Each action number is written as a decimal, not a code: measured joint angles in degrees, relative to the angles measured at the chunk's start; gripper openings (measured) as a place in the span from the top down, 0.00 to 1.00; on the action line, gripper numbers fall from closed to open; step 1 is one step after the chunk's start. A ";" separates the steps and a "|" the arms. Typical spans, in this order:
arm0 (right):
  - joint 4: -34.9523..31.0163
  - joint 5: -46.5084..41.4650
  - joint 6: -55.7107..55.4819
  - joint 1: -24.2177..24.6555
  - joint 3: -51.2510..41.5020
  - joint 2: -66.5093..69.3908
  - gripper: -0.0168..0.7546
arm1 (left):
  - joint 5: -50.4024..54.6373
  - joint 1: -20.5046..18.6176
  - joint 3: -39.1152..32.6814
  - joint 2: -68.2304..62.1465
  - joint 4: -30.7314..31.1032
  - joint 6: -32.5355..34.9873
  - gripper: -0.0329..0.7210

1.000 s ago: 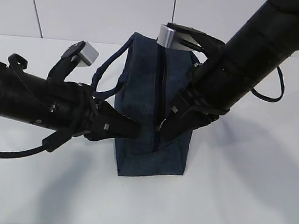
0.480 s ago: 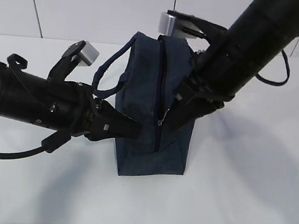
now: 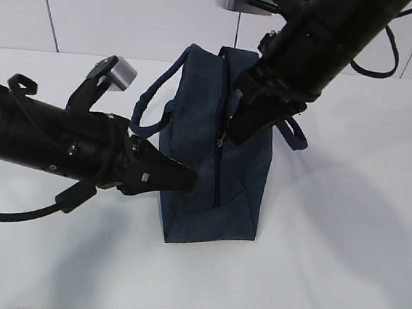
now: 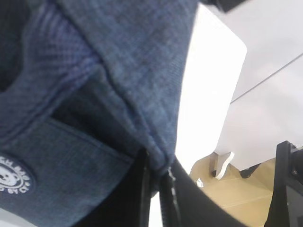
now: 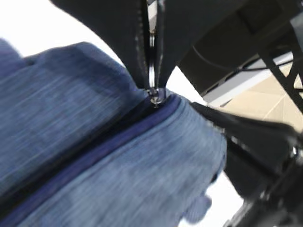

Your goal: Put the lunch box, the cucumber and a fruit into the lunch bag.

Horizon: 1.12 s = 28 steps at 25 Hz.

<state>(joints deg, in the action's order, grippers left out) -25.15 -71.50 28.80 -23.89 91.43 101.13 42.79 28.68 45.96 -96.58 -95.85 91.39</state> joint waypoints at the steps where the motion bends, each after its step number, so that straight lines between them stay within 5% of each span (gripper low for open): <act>1: 0.14 -0.16 -0.50 0.00 0.67 0.42 0.97 | 0.00 0.00 0.00 0.00 0.31 0.00 0.97; 28: 2.06 -1.44 -14.91 0.00 13.83 5.43 0.97 | 0.23 0.00 0.12 0.00 3.01 0.00 0.97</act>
<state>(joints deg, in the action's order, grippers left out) -23.09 -72.94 13.89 -23.89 105.27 106.57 43.01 28.68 46.08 -96.58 -92.84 91.39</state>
